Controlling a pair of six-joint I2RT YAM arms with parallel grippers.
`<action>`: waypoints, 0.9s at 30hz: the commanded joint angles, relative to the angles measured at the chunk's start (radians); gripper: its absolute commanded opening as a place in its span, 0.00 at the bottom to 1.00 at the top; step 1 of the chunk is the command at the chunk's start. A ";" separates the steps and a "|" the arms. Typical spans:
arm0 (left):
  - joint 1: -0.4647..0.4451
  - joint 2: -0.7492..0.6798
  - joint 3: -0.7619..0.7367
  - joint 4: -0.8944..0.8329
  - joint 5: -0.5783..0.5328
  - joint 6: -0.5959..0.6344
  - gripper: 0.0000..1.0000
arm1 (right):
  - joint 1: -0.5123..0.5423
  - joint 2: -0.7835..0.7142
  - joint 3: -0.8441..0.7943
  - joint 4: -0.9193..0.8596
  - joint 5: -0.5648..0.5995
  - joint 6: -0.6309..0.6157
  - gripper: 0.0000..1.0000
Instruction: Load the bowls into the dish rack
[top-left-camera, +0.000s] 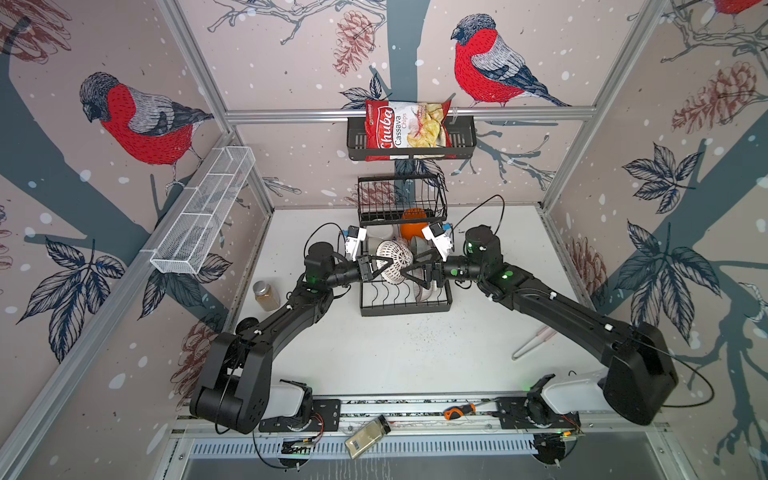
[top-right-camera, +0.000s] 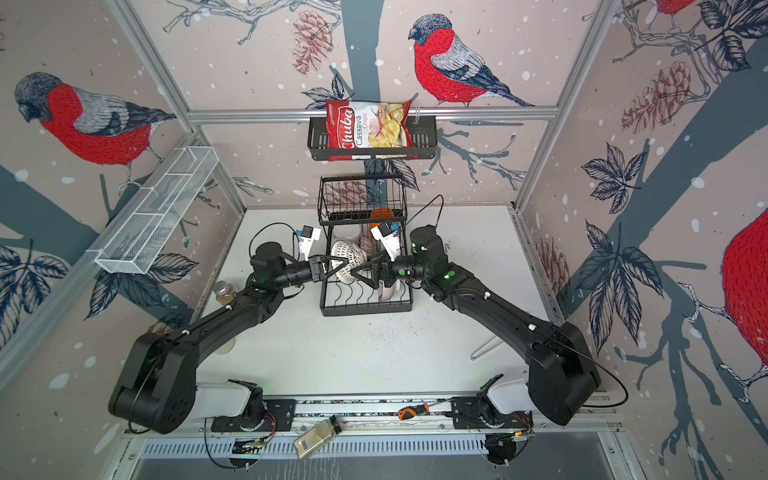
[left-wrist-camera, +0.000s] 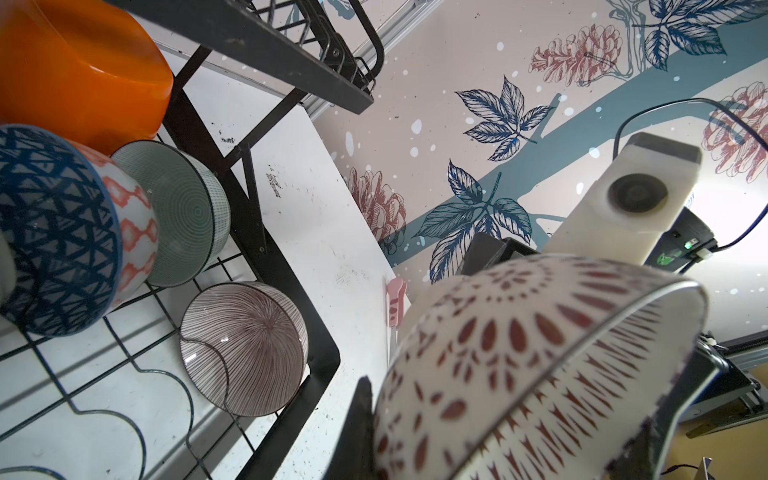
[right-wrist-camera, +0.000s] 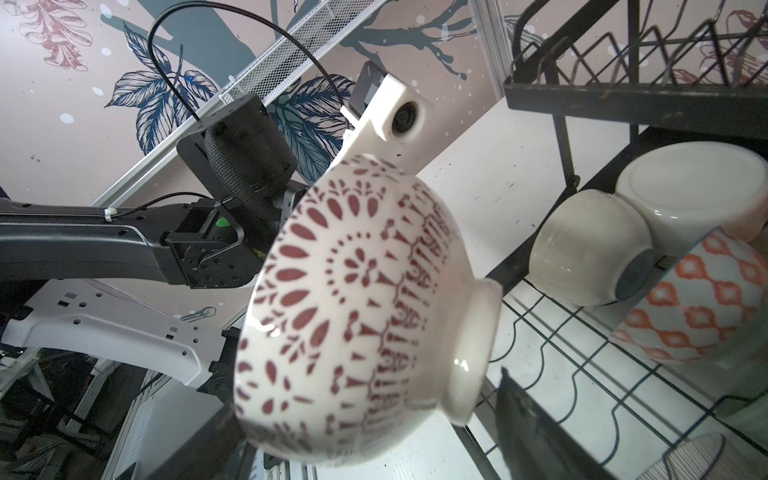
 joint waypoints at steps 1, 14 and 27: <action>-0.001 -0.008 -0.001 0.148 0.077 -0.007 0.00 | -0.003 0.012 0.012 0.022 0.001 -0.001 0.83; 0.000 0.015 -0.026 0.214 0.090 -0.040 0.00 | -0.001 0.039 0.033 0.035 -0.014 0.005 0.64; 0.000 0.028 -0.026 0.176 0.069 -0.015 0.49 | 0.000 0.026 0.022 0.018 0.087 0.014 0.56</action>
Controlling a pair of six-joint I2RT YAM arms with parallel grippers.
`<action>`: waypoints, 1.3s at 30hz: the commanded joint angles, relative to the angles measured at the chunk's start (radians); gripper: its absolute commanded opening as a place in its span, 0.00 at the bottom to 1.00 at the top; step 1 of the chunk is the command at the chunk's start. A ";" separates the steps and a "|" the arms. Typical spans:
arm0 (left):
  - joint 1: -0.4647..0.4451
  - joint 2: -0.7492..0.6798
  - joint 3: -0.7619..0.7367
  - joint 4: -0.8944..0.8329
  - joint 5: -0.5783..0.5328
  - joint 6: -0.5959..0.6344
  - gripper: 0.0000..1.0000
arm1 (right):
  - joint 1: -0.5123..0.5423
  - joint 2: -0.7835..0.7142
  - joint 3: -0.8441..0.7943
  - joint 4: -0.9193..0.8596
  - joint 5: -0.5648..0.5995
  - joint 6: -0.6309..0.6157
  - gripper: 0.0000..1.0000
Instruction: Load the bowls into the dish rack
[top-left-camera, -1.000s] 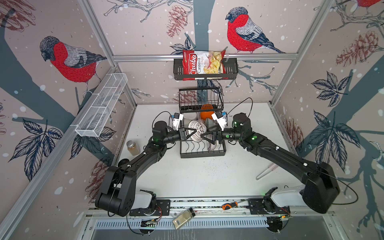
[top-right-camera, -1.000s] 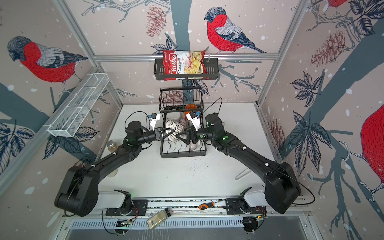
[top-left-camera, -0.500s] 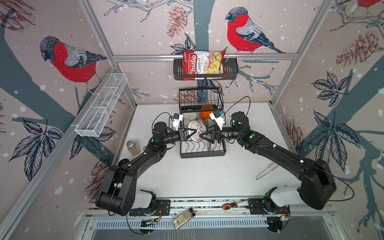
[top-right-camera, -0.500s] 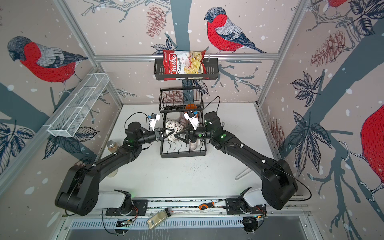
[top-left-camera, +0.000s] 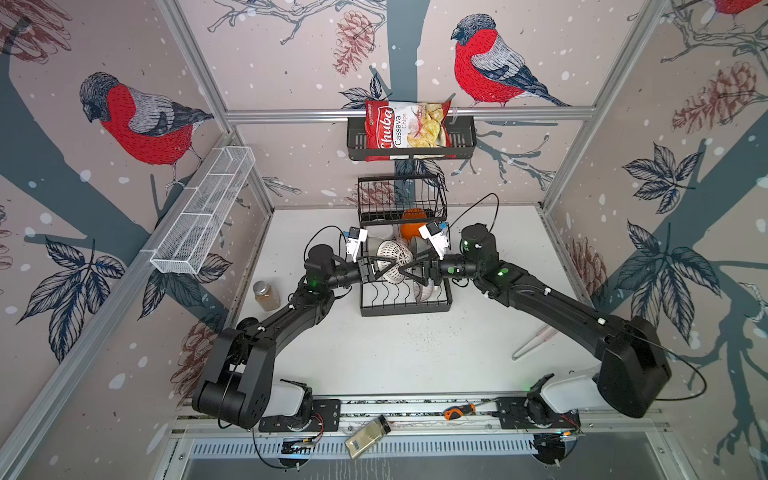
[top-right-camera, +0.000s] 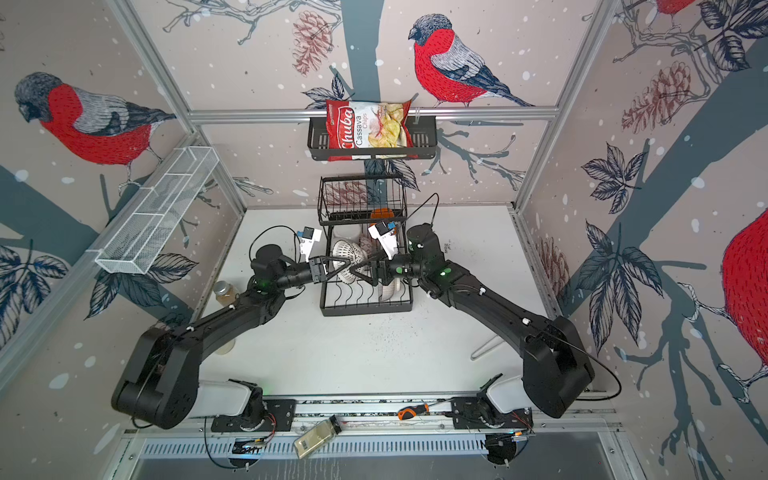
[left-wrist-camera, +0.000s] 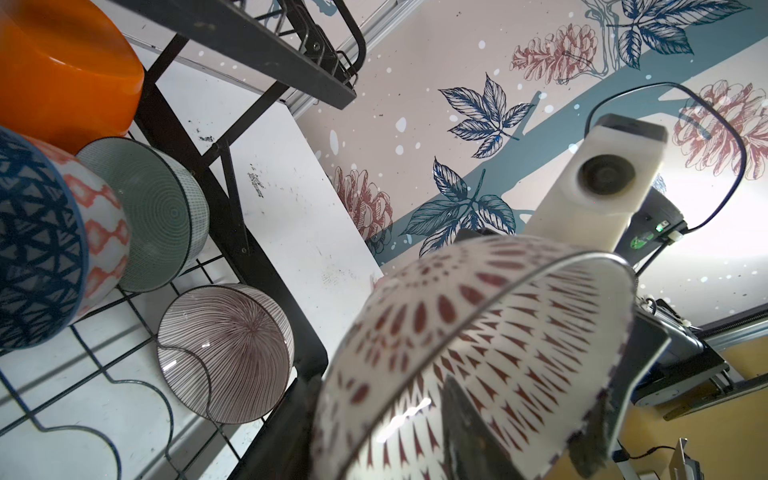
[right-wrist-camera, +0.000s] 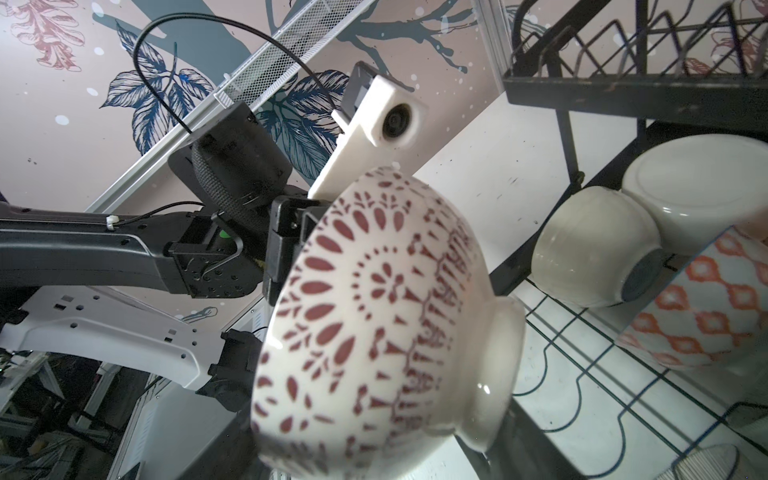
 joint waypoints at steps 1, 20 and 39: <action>0.000 0.002 0.002 0.060 0.035 0.027 0.52 | -0.002 -0.007 0.000 0.017 0.091 0.007 0.56; 0.004 -0.132 0.063 -0.548 -0.489 0.297 0.80 | 0.111 0.047 0.033 -0.163 0.493 -0.019 0.55; 0.003 -0.181 0.057 -0.615 -0.670 0.307 0.80 | 0.237 0.155 0.051 -0.297 0.788 0.038 0.54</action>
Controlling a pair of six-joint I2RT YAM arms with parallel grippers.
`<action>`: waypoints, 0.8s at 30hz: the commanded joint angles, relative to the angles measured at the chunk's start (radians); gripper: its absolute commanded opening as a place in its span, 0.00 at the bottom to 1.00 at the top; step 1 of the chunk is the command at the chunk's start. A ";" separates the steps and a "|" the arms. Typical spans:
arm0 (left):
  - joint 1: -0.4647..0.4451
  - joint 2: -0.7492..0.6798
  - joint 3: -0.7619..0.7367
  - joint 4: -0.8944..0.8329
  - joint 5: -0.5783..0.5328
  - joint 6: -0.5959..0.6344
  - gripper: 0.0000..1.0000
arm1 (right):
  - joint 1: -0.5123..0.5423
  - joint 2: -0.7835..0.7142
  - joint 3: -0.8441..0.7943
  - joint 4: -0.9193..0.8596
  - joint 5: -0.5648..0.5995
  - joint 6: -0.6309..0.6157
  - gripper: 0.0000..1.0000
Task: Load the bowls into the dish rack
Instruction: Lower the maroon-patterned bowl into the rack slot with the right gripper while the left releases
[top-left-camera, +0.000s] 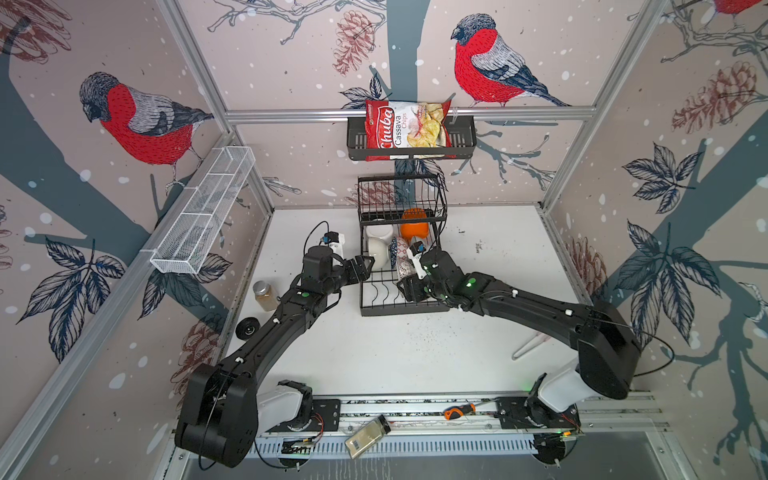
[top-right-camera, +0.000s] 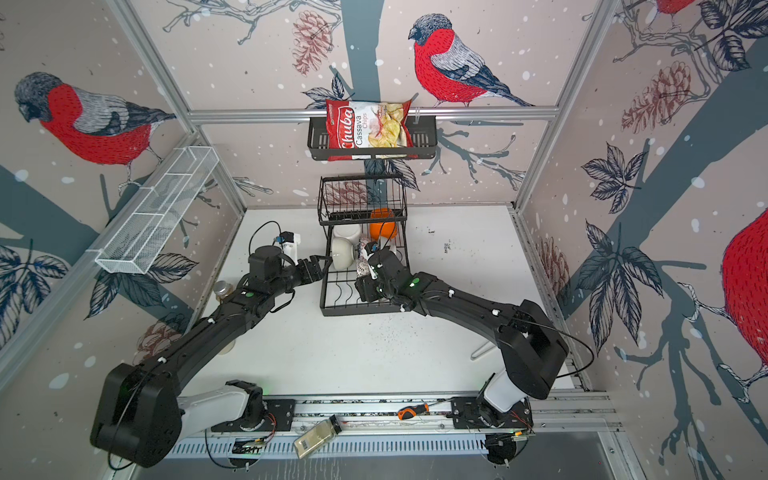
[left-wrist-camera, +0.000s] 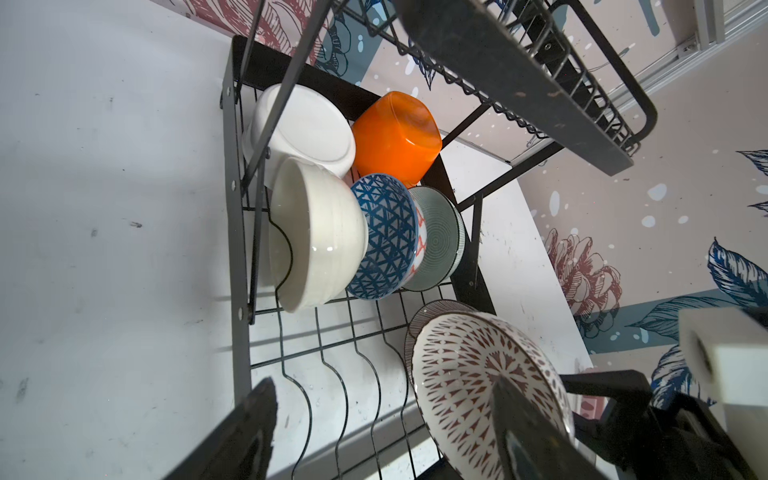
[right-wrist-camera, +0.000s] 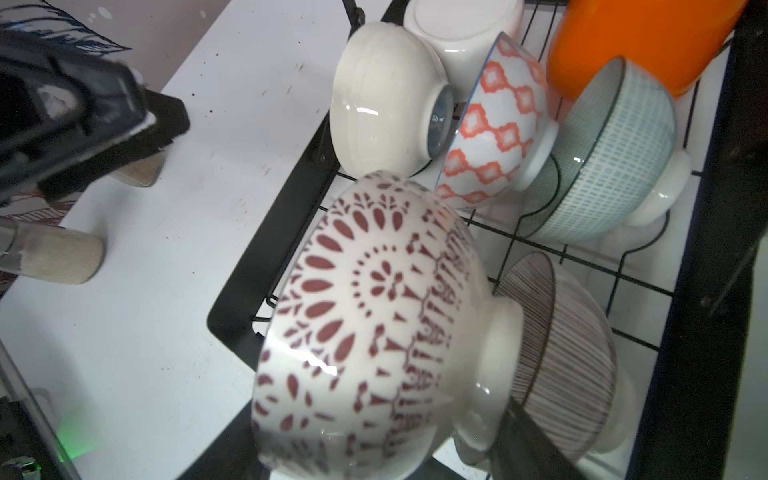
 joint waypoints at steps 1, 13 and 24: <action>0.001 -0.002 0.002 -0.002 -0.013 0.014 0.80 | 0.010 0.015 0.002 0.008 0.055 0.020 0.54; 0.002 -0.003 0.002 -0.001 -0.015 0.019 0.80 | 0.024 0.125 0.070 -0.043 0.090 0.021 0.54; 0.003 -0.006 0.000 -0.002 -0.018 0.024 0.80 | 0.034 0.202 0.133 -0.084 0.091 0.034 0.53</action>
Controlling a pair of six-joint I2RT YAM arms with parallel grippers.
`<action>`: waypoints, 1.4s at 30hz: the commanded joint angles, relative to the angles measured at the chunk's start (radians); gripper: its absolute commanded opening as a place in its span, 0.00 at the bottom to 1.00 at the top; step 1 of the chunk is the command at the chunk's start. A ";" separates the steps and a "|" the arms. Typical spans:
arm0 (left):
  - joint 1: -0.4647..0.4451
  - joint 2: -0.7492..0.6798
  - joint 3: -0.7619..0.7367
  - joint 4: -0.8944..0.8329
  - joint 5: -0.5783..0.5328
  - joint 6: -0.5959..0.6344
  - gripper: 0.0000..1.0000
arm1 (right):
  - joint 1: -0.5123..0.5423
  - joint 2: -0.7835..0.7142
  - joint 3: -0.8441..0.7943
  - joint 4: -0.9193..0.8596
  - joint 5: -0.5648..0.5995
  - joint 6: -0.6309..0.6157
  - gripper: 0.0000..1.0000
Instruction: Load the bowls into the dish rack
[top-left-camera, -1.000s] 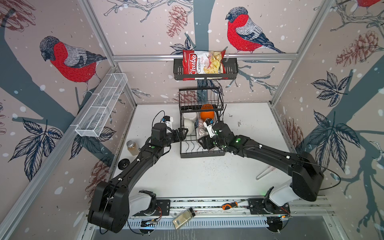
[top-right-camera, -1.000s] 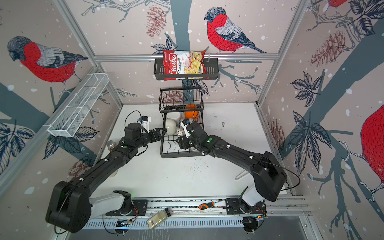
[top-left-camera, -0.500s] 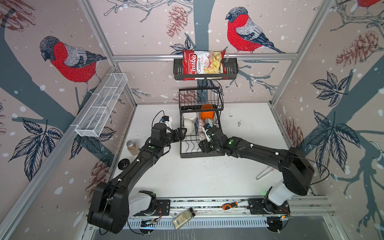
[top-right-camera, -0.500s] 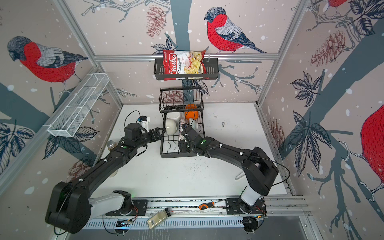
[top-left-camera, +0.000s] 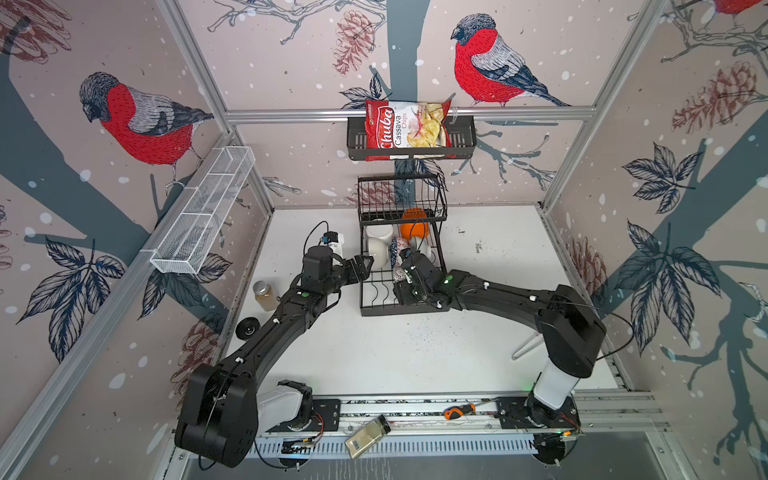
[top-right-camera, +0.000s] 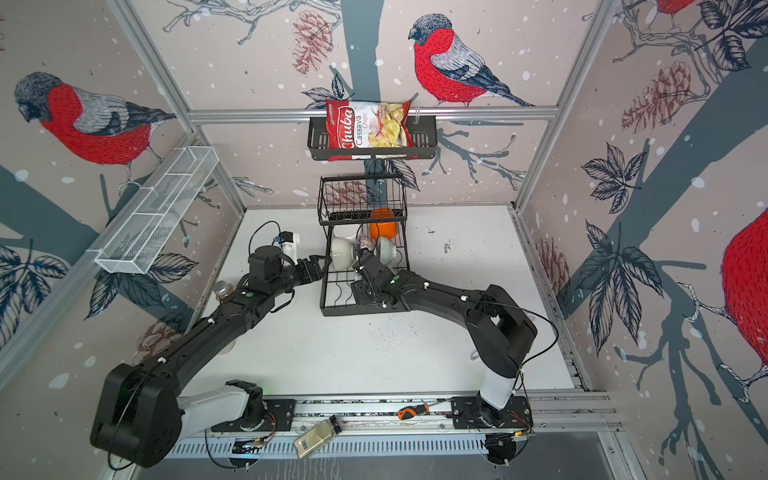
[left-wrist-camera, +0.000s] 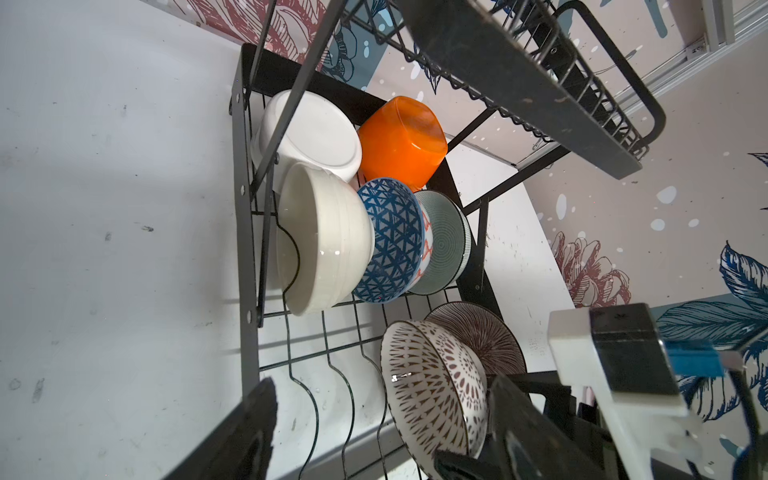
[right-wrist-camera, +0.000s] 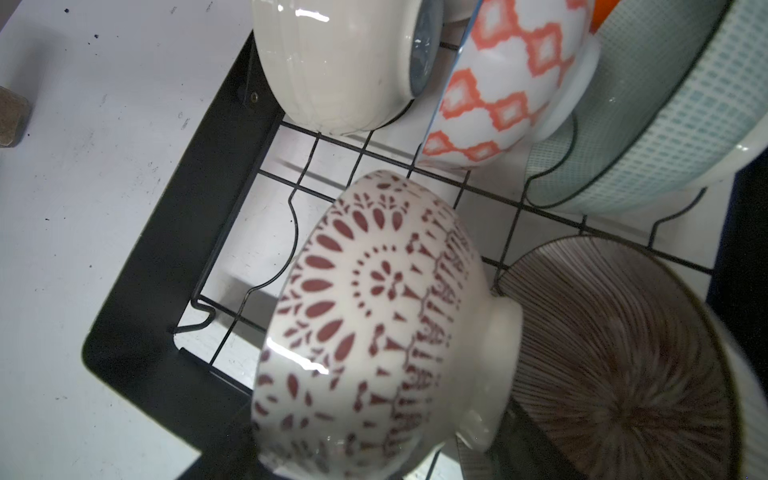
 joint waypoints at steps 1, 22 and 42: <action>0.003 -0.004 -0.001 0.000 -0.009 0.017 0.80 | 0.005 0.018 0.022 -0.006 0.011 0.014 0.53; 0.001 -0.041 -0.038 0.010 -0.014 0.025 0.80 | 0.008 0.104 0.050 -0.030 -0.022 0.118 0.60; 0.004 -0.080 -0.046 -0.009 -0.026 0.026 0.80 | 0.018 0.056 0.029 -0.030 0.010 0.141 0.76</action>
